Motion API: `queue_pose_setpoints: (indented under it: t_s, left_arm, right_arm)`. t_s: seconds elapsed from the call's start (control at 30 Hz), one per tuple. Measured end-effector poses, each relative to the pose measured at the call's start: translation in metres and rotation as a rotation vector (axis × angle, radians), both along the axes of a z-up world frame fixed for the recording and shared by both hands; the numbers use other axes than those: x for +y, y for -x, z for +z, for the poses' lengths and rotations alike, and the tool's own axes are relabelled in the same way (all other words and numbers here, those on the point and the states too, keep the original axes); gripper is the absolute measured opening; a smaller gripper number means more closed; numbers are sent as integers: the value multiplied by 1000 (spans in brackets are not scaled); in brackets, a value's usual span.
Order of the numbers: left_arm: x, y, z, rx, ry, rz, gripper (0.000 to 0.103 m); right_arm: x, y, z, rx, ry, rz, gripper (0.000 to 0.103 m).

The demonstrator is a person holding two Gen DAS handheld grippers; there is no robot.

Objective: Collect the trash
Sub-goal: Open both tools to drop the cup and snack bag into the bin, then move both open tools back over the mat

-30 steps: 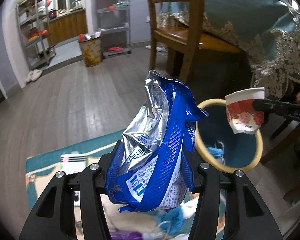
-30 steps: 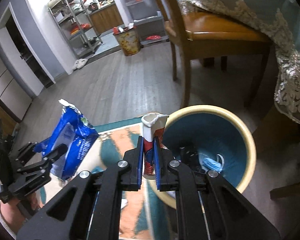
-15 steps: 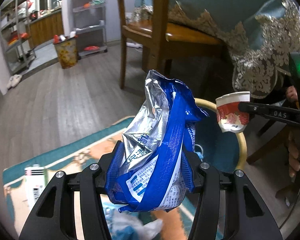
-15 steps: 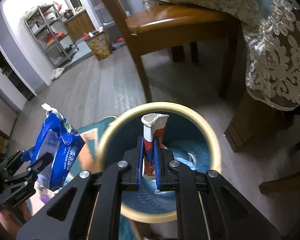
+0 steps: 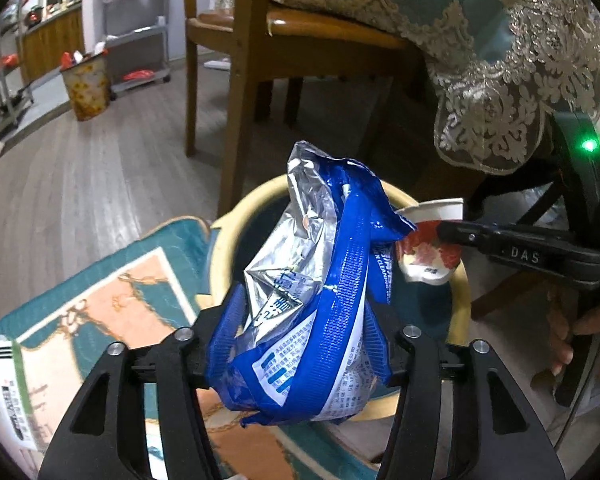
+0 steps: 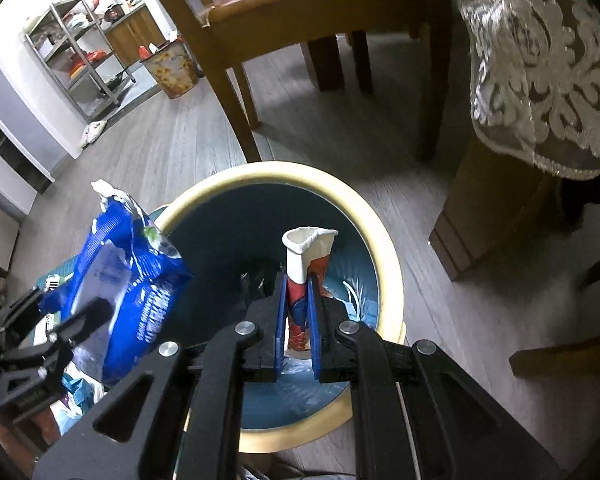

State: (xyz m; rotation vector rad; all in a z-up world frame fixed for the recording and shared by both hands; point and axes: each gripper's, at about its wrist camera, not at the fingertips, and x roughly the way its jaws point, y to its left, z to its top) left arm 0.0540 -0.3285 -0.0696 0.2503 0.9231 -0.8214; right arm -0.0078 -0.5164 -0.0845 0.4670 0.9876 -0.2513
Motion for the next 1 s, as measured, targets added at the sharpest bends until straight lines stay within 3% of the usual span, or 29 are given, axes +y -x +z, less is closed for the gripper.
queue_pose_setpoints:
  t_s: [0.2, 0.33, 0.53, 0.8, 0.87, 1.0]
  left_arm:
    - [8, 0, 5, -49, -9, 24, 73]
    - [22, -4, 15, -57, 6, 55, 74]
    - [51, -2, 33, -99, 1, 87, 75]
    - [116, 1, 71, -130, 34, 187, 77]
    - [135, 1, 79, -133, 41, 214, 79]
    - [182, 2, 95, -160, 43, 292, 80]
  right_arm:
    - [7, -2, 4, -7, -3, 18, 13]
    - [14, -5, 12, -24, 10, 32, 34]
    - [29, -14, 24, -46, 35, 59, 42]
    - [69, -23, 42, -54, 84, 127, 60]
    - [79, -25, 44, -56, 92, 139, 71]
    - [102, -31, 53, -67, 109, 179, 78]
